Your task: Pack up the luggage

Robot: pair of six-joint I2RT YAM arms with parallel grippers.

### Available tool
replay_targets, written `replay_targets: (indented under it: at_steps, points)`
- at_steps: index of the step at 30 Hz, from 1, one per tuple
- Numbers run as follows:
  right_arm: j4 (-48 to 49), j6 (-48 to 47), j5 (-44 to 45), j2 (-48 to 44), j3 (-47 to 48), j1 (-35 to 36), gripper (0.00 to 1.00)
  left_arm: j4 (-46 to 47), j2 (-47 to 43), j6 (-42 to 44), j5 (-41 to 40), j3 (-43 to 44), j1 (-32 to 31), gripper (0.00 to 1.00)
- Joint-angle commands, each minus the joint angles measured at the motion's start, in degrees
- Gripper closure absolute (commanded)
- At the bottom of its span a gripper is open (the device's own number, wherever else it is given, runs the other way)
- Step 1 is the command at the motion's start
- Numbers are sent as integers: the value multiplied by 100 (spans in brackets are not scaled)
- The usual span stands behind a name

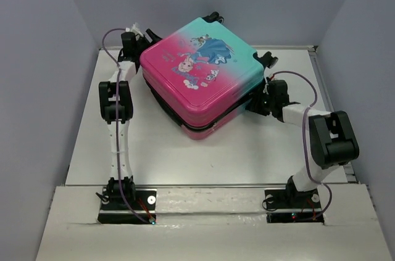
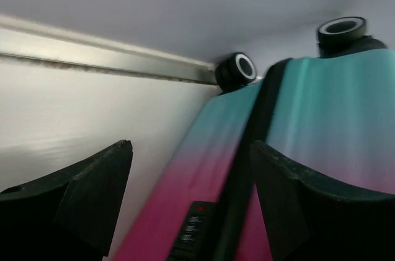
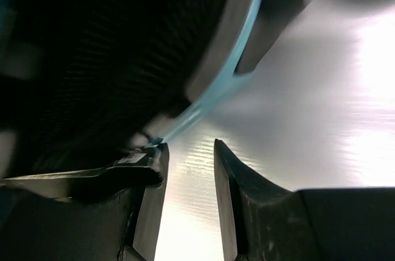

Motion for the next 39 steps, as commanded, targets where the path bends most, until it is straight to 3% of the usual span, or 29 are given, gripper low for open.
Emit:
replay_targets:
  at_steps: [1, 5, 8, 12, 18, 22, 26, 32, 36, 39]
  points:
    - [3173, 472, -1471, 626, 911, 132, 56, 1282, -896, -235, 939, -2220, -367, 11]
    - [3342, 569, -2491, 1136, 1682, 132, 56, 3327, -2090, -947, 473, -4854, -411, 11]
    - [3166, 648, -3010, 1497, 2150, 132, 56, 4279, -2811, -1352, 51, -5869, -438, 12]
    - [2999, 955, -3712, 1953, 2904, 132, 57, 4617, -3595, -1239, -440, -7248, -526, 12]
    - [2499, 1035, -3671, 2069, 3127, 185, 54, 4951, -4694, -1080, -924, -8612, -632, 11]
    - [1735, 877, -3101, 1728, 2847, 237, 48, 4181, -5239, -923, -1205, -8686, -404, 8]
    - [1637, 737, -2748, 1068, 2223, 412, 48, 3818, -5459, -1027, -1189, -8387, -183, 6]
    - [1408, 262, -2001, 128, 1133, 1326, 50, 2983, -6452, -834, -1865, -8430, -166, 5]
    - [1557, 376, -1526, -374, 552, 1468, 50, 2570, -7155, -703, -2313, -8922, -122, 4]
    - [1190, 114, -1333, -663, 490, 1468, 50, 1788, -7753, -728, -3085, -9080, 420, 1]
